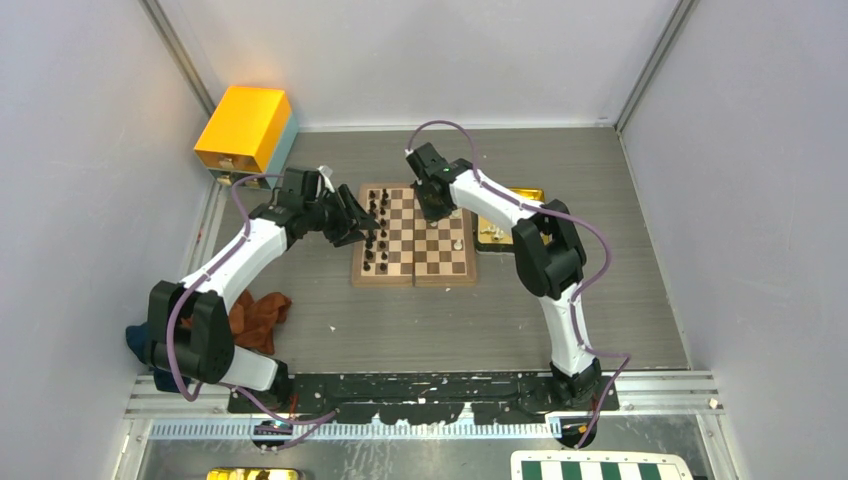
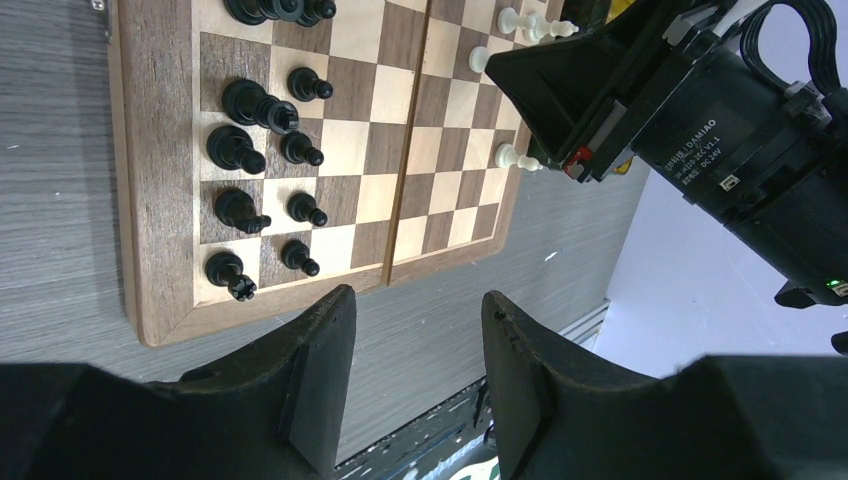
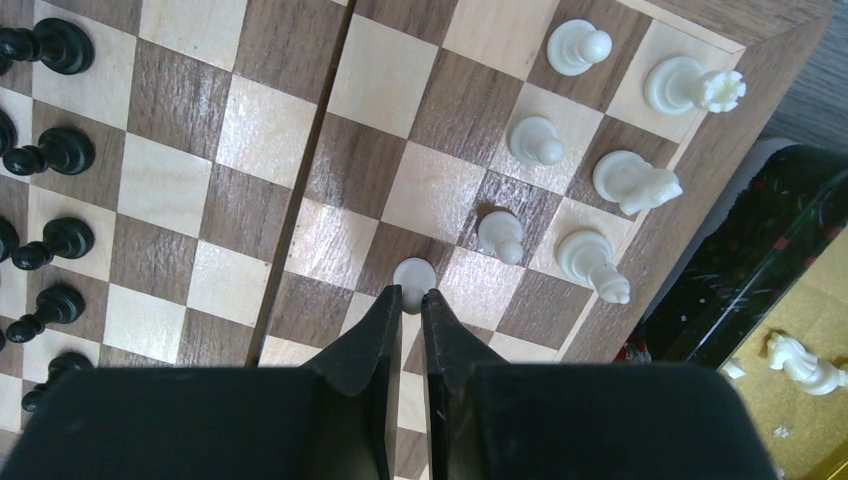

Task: Set up the chess pieces on the board
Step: Adjust the chess piece on the chessboard.

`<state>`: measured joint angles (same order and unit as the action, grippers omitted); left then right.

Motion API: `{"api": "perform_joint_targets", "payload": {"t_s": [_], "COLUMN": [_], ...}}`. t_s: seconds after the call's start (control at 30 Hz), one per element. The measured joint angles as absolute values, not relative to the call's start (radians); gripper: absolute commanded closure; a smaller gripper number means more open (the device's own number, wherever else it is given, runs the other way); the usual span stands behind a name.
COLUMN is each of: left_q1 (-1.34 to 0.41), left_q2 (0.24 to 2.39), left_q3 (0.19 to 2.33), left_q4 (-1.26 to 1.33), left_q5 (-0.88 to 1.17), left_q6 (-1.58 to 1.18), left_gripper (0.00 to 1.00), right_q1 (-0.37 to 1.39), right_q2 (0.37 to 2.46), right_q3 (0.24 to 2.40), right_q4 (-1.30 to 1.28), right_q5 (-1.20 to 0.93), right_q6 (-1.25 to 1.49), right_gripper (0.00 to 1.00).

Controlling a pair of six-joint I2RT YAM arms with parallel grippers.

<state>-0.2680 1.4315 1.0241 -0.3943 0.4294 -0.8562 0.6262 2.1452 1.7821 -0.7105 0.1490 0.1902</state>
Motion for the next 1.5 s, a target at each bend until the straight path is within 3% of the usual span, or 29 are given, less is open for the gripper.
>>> {"api": "perform_joint_targets", "payload": {"t_s": [1.5], "left_q1": [-0.268], "left_q2": [1.436], "left_q3": [1.024], "left_q4": [-0.394], "left_q5": [0.430], "left_q6": [-0.855], "left_gripper": [0.50], "right_q1": [0.587], "right_q2": [2.111], "right_q3": [1.727], "right_q4": [-0.707], "right_q5": [0.173], "right_q6": [0.206], "right_gripper": [0.90]}}
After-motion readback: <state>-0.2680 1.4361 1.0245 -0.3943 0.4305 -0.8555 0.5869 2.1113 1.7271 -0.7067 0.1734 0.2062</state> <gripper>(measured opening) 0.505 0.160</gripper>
